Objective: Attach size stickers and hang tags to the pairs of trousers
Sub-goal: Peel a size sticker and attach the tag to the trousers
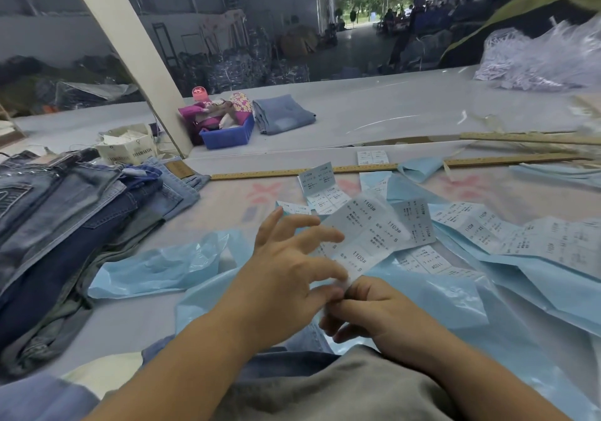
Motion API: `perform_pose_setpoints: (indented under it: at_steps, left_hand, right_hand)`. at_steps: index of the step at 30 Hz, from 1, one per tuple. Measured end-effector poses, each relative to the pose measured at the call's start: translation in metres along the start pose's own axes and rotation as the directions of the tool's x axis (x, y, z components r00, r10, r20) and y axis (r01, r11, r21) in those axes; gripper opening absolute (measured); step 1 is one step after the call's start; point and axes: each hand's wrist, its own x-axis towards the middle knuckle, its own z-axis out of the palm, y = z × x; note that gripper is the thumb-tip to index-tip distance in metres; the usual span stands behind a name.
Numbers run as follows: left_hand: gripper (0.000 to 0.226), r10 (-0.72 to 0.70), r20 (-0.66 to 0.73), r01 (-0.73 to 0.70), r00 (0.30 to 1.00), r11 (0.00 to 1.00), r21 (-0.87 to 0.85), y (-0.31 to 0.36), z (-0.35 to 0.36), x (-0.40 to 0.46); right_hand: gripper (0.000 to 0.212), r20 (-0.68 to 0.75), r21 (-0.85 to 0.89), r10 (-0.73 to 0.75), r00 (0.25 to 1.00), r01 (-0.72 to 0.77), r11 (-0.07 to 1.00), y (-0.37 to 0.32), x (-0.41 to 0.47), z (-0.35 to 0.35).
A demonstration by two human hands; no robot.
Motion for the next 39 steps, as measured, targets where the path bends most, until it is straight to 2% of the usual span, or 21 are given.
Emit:
perform_pose_setpoints:
  at_steps: [7, 9, 13, 18, 24, 27, 32, 36, 39]
  left_hand:
    - [0.013, 0.148, 0.087, -0.163, 0.985, 0.964, 0.21, 0.006, -0.014, 0.002]
    - [0.013, 0.16, 0.065, -0.17, 0.985, 0.963, 0.21, 0.006, -0.012, 0.001]
    - [0.009, 0.137, 0.012, -0.137, 0.99, 0.974, 0.179, 0.005, -0.01, 0.0]
    - [0.007, 0.111, 0.068, -0.118, 0.991, 0.987, 0.112, 0.009, -0.011, -0.004]
    - [0.013, 0.185, 0.127, -0.215, 0.974, 0.935, 0.283, 0.014, -0.01, 0.0]
    - [0.018, 0.178, 0.153, -0.219, 0.972, 0.923, 0.317, 0.012, -0.009, -0.001]
    - [0.012, 0.145, 0.208, -0.202, 0.967, 0.937, 0.284, 0.013, -0.007, 0.0]
    - [0.027, 0.023, 0.298, -0.063, 0.954, 0.991, 0.122, 0.009, -0.012, 0.0]
    - [0.032, 0.032, 0.289, -0.081, 0.957, 0.984, 0.16, 0.009, -0.011, 0.001]
  right_hand:
    - [0.011, 0.07, -0.057, -0.008, 0.998, 0.012, 0.998, -0.001, -0.004, 0.004]
    - [0.011, 0.041, -0.076, -0.011, 0.999, 0.014, 0.997, -0.002, -0.003, 0.006]
    - [0.018, 0.014, -0.234, 0.008, 1.0, -0.004, 0.972, -0.003, -0.004, 0.01]
    - [0.016, -0.007, -0.236, 0.015, 1.0, -0.016, 0.972, -0.006, -0.009, 0.009]
    - [0.028, 0.027, -0.215, 0.047, 0.999, -0.04, 0.976, -0.008, -0.012, 0.005]
    - [0.017, 0.022, -0.26, 0.033, 0.999, -0.026, 0.965, -0.009, -0.011, 0.006]
    - [0.011, -0.022, -0.296, 0.016, 1.0, -0.022, 0.955, -0.003, -0.006, 0.004]
    - [0.007, -0.035, -0.348, 0.015, 0.999, -0.026, 0.937, 0.001, -0.005, 0.004]
    - [0.016, -0.038, -0.37, -0.018, 0.999, 0.003, 0.929, 0.002, -0.005, 0.003]
